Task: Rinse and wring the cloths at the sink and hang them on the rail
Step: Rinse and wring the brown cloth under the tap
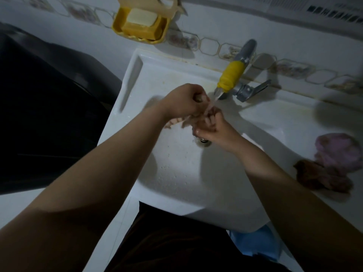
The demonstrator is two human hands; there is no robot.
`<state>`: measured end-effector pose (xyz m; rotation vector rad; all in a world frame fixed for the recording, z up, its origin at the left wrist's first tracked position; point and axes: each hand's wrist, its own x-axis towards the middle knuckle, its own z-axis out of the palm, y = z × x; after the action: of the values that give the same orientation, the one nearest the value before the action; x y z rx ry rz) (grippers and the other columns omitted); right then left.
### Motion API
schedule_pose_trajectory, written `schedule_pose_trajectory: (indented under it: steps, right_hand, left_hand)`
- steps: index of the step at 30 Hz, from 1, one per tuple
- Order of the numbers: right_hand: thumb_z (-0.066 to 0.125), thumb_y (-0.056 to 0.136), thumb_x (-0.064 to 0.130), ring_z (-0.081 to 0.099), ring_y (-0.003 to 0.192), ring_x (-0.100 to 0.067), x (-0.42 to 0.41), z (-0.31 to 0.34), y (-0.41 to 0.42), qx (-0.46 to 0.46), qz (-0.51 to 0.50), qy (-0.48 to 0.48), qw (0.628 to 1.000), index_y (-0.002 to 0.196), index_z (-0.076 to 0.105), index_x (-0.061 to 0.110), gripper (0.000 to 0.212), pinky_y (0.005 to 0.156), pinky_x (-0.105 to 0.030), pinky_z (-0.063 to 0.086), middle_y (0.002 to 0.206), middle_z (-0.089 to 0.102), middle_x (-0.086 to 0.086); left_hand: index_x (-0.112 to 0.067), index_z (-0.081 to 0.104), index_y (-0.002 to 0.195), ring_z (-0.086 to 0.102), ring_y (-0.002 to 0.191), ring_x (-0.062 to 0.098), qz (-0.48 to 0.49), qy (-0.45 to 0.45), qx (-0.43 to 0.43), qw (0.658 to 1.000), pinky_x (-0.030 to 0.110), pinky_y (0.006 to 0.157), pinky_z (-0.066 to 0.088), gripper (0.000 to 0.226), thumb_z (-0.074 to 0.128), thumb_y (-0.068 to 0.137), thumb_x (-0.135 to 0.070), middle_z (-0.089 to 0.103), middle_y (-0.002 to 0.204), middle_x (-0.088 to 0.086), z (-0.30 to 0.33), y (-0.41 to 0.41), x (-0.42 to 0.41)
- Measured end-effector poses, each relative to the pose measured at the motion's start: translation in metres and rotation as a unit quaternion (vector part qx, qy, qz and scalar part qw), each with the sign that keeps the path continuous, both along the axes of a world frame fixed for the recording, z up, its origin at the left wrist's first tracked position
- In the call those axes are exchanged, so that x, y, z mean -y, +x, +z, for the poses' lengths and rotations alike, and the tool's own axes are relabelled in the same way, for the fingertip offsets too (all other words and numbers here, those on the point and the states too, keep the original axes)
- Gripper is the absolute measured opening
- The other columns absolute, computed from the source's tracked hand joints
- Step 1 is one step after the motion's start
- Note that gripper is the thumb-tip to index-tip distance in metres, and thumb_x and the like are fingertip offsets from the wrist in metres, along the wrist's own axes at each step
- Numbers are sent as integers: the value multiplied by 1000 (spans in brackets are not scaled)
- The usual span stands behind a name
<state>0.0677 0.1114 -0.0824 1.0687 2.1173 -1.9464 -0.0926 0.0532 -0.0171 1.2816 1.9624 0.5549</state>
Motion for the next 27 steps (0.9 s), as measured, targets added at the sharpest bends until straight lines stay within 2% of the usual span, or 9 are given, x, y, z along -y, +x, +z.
schedule_pose_trajectory:
  steps: [1, 6, 10, 16, 18, 21, 23, 24, 27]
  right_hand:
    - [75, 80, 30, 53, 108, -2, 3, -4, -3, 28, 24, 20, 999, 134, 32, 20, 70, 92, -23, 45, 124, 53, 10]
    - [74, 81, 31, 51, 68, -5, 12, -18, -19, 100, 25, 70, 992, 84, 59, 29, 15, 64, -24, 41, 72, 54, 15]
    - [69, 82, 44, 55, 50, -3, 17, -20, -19, 184, 101, 70, 975, 64, 57, 29, 27, 45, -17, 40, 48, 58, 14]
    - [65, 88, 25, 65, 68, -15, 5, 1, -18, 168, 27, -52, 984, 85, 64, 16, 9, 58, -21, 52, 83, 72, -4]
    - [55, 89, -1, 64, 79, -29, -6, 11, -17, 72, -89, -159, 981, 84, 62, 5, 11, 66, -31, 55, 86, 69, -17]
    - [44, 84, -18, 62, 70, -32, -10, 32, -25, -97, -256, -239, 931, 108, 57, 4, 35, 53, -29, 53, 88, 61, -19]
    - [46, 88, -14, 59, 80, -31, 9, 42, -38, -185, -299, -228, 908, 116, 56, 12, 40, 62, -31, 51, 94, 60, -17]
    - [48, 91, -8, 58, 85, -28, 20, 43, -43, -203, -289, -181, 918, 123, 55, 15, 41, 69, -29, 50, 97, 60, -18]
    - [55, 94, 20, 52, 118, -11, 46, 33, -44, -180, -192, 36, 964, 119, 55, 44, 35, 98, -17, 42, 129, 54, -6]
  left_hand:
    - [-19, 58, 76, 53, 65, 9, -22, -8, 14, 1000, 28, 63, 41, 8, 64, 82, -19, 57, 71, -7, 1, 6, -3]
    - [-14, 65, 101, 60, 78, 7, -152, -54, 29, 986, 9, 66, 45, 20, 66, 81, -15, 65, 89, -7, 3, 22, -6]
    - [-14, 66, 103, 55, 76, 3, -158, -51, 11, 986, 4, 64, 39, 19, 62, 84, -13, 60, 85, -11, 5, 16, -2]
    - [-11, 57, 104, 57, 87, 26, -65, 15, -186, 980, 38, 75, 49, 17, 54, 88, -15, 64, 98, 8, -4, 11, -2]
    - [-11, 50, 112, 56, 91, 31, 4, 14, -229, 973, 40, 70, 45, 28, 57, 85, -11, 62, 102, 11, -16, 0, 5]
    - [-3, 52, 103, 53, 71, 27, 82, 8, -228, 970, 36, 61, 40, 16, 50, 88, -2, 56, 82, 10, -32, 2, 13]
    - [-1, 59, 79, 49, 47, 21, 166, 76, -98, 978, 28, 42, 37, 14, 47, 81, 8, 53, 61, 8, -39, 17, 13]
    - [-4, 57, 76, 47, 40, 17, 246, 56, 67, 965, 23, 37, 34, 18, 45, 87, 2, 51, 56, 6, -36, 28, 13]
    - [-19, 50, 79, 53, 38, -1, 376, -9, 451, 809, 16, 42, 44, 34, 30, 104, -28, 50, 70, -5, -26, 59, 21]
